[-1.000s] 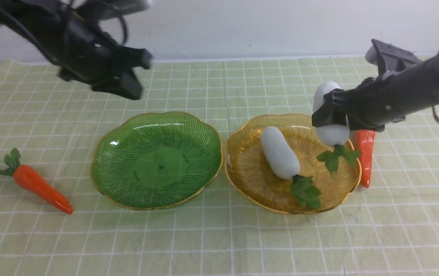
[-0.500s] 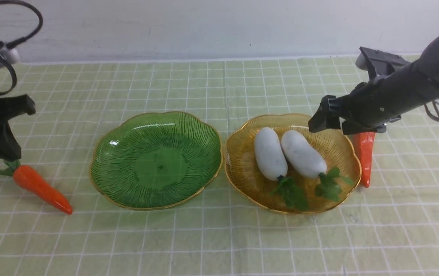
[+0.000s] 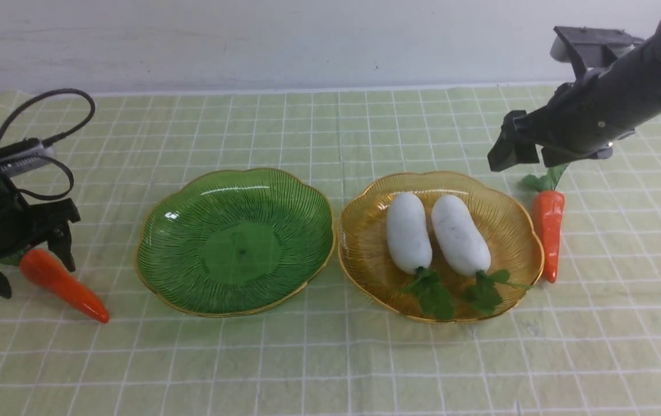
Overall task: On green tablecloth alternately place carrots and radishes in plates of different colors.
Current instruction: 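Pick up the carrot and put it on the nearest plate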
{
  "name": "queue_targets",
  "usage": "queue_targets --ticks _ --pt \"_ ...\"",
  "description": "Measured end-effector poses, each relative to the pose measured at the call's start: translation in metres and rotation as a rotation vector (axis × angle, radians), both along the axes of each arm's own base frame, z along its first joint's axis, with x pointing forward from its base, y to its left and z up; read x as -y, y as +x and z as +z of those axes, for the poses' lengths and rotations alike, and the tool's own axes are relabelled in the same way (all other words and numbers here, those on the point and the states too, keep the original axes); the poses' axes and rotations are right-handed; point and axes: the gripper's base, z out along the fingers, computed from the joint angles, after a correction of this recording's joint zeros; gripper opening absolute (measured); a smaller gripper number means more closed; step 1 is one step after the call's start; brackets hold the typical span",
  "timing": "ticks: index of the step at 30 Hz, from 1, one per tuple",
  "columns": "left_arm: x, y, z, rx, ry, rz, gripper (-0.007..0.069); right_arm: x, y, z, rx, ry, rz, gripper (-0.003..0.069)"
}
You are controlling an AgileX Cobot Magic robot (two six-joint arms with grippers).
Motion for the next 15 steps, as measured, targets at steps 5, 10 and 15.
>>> queue_targets --ticks 5,10,15 --pt "-0.003 0.009 -0.035 -0.054 0.005 -0.002 0.0536 0.006 0.0 -0.002 -0.028 -0.03 -0.074 0.06" --pt "-0.005 0.015 -0.022 -0.051 0.048 -0.044 0.0225 0.01 0.0 -0.003 -0.027 -0.081 -0.077 0.0574" --pt "0.018 0.031 0.039 0.097 0.072 -0.225 0.0245 0.03 0.002 -0.004 -0.035 -0.118 -0.191 0.0536"
